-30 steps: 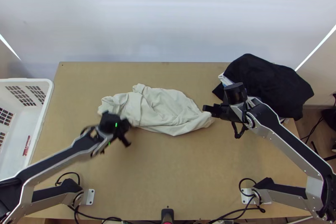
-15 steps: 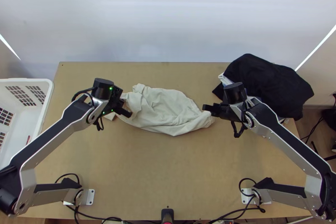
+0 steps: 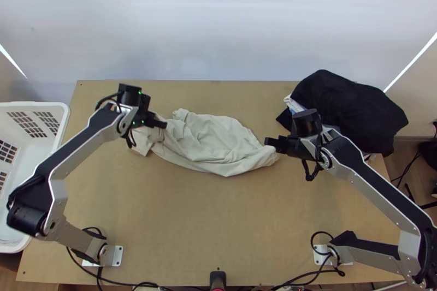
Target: Fold the t-shirt
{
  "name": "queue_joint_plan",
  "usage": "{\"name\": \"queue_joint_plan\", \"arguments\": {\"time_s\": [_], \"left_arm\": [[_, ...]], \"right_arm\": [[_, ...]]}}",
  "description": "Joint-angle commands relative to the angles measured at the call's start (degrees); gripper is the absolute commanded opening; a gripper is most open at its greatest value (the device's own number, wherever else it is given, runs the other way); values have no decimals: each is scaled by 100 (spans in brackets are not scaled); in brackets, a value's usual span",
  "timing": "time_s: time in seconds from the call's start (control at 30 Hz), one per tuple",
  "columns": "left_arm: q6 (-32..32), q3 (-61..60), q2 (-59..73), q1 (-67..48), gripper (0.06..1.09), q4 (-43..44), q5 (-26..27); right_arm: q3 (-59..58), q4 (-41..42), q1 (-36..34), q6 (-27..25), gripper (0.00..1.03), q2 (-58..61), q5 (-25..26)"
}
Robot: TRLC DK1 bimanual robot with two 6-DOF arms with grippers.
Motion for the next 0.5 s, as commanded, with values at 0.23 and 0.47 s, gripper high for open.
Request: {"name": "queue_joint_plan", "arguments": {"time_s": [0.23, 0.47], "left_arm": [[-443, 816, 697, 431, 10, -272, 1], [-1085, 2723, 363, 395, 10, -1722, 10]], "right_arm": [[48, 6, -63, -15, 3, 26, 22], [637, 15, -547, -147, 3, -27, 22]]}}
